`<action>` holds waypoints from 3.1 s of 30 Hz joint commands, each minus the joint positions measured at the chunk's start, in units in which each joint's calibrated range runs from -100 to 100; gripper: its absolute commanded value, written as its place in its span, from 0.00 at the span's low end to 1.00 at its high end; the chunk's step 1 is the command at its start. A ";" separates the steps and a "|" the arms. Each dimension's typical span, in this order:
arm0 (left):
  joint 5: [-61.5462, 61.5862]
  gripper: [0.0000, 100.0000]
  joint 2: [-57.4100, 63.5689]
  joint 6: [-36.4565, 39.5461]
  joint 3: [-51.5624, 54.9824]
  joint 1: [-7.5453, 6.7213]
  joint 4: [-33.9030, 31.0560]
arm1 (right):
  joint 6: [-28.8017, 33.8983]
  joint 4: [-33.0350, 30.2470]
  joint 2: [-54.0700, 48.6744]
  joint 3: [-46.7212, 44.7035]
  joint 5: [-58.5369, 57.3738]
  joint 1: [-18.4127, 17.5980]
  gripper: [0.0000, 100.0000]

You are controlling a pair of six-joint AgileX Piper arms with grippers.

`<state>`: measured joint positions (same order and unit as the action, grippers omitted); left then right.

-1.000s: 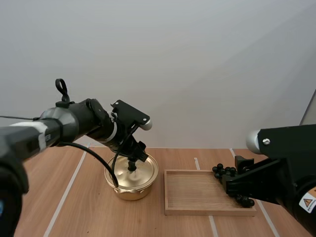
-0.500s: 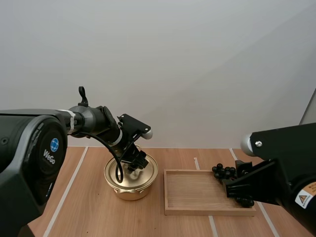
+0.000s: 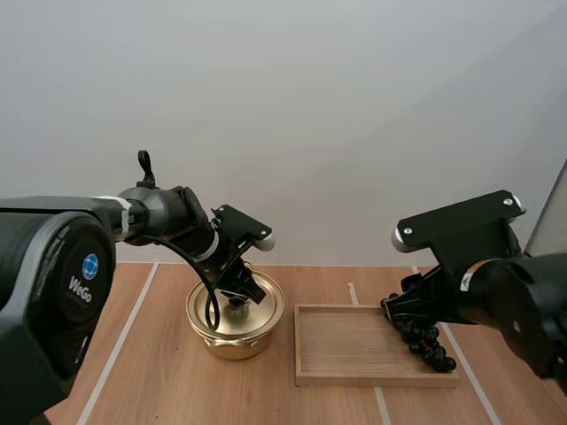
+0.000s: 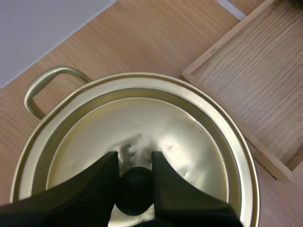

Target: Open the lid, put the grape in the pot, and close it

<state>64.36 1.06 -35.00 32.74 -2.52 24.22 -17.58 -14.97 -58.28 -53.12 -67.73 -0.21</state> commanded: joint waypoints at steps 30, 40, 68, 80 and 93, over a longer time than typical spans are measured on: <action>27.54 0.00 44.99 5.07 -21.42 -0.19 -0.29 | -13.05 5.74 55.54 0.45 48.19 6.38 1.00; 30.20 0.00 49.92 6.56 -29.24 -0.19 -2.24 | -12.65 6.69 57.20 0.48 50.93 6.38 0.00; 35.15 0.00 51.89 16.62 -54.09 -0.19 -16.33 | -16.19 15.88 27.83 10.02 44.00 -21.16 0.00; 35.64 0.00 51.77 16.62 -54.09 -0.19 -17.43 | -16.19 20.21 39.65 10.07 52.46 -21.25 1.00; 34.90 0.00 49.04 19.09 -54.09 -0.19 -17.31 | -16.08 17.04 20.96 13.30 25.36 -17.17 0.63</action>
<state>100.00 51.86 -17.80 -21.19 -2.52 7.08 -33.67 3.90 -31.85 -40.27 -36.47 -19.15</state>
